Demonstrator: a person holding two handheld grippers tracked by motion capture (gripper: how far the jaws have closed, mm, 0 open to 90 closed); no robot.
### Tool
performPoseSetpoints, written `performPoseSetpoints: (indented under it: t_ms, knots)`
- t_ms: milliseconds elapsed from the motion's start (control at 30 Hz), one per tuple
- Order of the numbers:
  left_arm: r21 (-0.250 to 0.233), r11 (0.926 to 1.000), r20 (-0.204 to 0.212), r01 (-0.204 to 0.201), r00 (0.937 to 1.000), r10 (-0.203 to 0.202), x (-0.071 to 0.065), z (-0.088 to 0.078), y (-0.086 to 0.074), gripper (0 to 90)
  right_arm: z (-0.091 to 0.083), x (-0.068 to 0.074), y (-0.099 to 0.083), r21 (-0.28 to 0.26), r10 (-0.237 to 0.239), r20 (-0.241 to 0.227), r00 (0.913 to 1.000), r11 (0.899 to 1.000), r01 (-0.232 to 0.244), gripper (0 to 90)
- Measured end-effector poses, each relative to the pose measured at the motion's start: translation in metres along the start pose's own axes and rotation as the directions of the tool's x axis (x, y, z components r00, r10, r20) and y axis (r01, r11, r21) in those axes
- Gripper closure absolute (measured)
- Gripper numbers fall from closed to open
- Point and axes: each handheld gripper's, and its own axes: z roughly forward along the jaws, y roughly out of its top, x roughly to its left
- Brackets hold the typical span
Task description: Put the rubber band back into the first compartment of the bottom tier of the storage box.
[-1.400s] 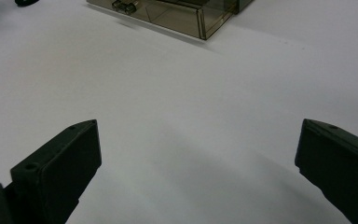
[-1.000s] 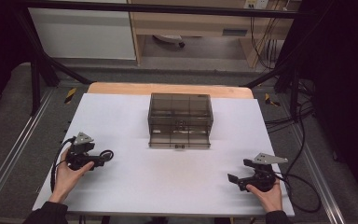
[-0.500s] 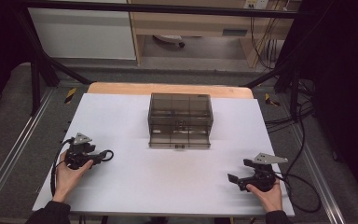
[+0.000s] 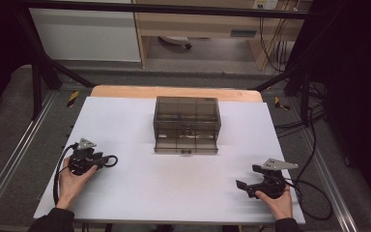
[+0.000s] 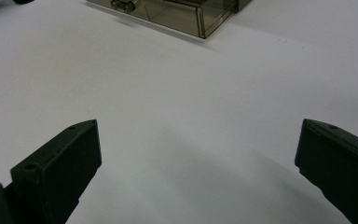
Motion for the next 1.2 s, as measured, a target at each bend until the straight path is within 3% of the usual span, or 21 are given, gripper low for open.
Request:
performPoseSetpoints:
  t_ms: [433, 1200]
  knots:
    - [0.007, 0.9999, -0.005, -0.013, 0.9999, 0.013, -0.0022, 0.0023, -0.0006, 78.3, 0.0004, 0.0000, -0.0001, 0.000, -0.003, -0.002, 1.0000, 1.000, 0.003, 0.9]
    - [0.011, 0.9997, -0.012, -0.023, 0.9997, 0.023, -0.0023, 0.0024, -0.0013, 86.0, 0.0002, -0.0001, -0.0001, 0.001, -0.003, 0.000, 1.0000, 1.000, 0.003, 0.9]
